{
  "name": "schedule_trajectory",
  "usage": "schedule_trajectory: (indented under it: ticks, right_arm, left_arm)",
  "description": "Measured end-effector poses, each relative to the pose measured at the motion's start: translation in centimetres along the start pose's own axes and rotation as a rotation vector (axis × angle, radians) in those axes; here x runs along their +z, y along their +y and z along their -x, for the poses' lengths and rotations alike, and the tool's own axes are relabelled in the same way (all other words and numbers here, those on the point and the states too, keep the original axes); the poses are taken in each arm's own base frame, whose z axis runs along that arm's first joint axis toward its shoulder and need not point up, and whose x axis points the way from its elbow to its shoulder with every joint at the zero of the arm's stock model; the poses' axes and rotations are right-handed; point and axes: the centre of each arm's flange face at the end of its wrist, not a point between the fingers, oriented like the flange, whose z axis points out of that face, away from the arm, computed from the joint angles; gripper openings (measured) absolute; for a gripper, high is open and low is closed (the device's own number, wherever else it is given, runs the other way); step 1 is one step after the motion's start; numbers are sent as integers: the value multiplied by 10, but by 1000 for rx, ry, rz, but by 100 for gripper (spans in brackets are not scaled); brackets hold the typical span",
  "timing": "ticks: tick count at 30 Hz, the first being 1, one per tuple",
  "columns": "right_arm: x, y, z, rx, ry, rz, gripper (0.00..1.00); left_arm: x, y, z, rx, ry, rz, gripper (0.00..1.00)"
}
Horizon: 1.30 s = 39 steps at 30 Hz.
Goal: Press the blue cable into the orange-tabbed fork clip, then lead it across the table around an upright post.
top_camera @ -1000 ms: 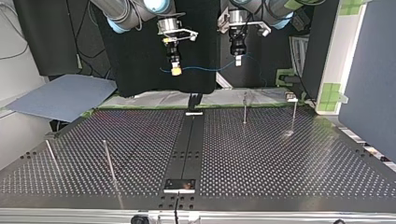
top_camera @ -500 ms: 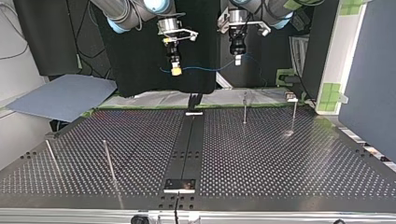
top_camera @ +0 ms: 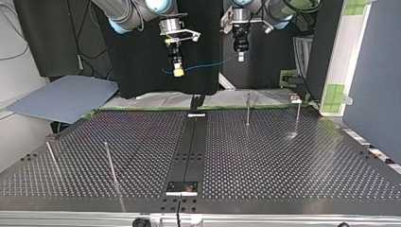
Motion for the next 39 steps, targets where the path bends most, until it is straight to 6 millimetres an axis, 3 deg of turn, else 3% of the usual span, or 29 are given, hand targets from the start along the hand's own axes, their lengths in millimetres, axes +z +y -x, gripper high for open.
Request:
schedule_trajectory:
  ticks: [8, 15, 21, 28, 31, 34, 39]
  right_arm:
    - [2, -4, 1, 6, 8, 1, 0]
    - [10, -40, 10, 20, 43, -41, 0]
    - [20, -52, 26, 19, 39, -54, 0]
    - [15, -54, 59, 3, -12, -59, 0]
    - [13, -54, 64, 0, -21, -60, 0]
    - [15, -50, 62, 3, -20, -54, 0]
    - [25, -42, 41, 42, 15, -31, 0]
  left_arm:
    - [0, 0, 0, 1, 1, 0, 1]
    - [0, 0, -1, 1, 1, 0, 1]
    - [0, 0, 0, 1, 1, 0, 1]
    - [0, 0, -1, 1, 1, 0, 1]
    - [0, 0, -1, 1, 1, 0, 1]
    - [-1, 1, 1, 1, -2, -2, 1]
    - [-2, 3, 9, -27, -16, -22, 1]
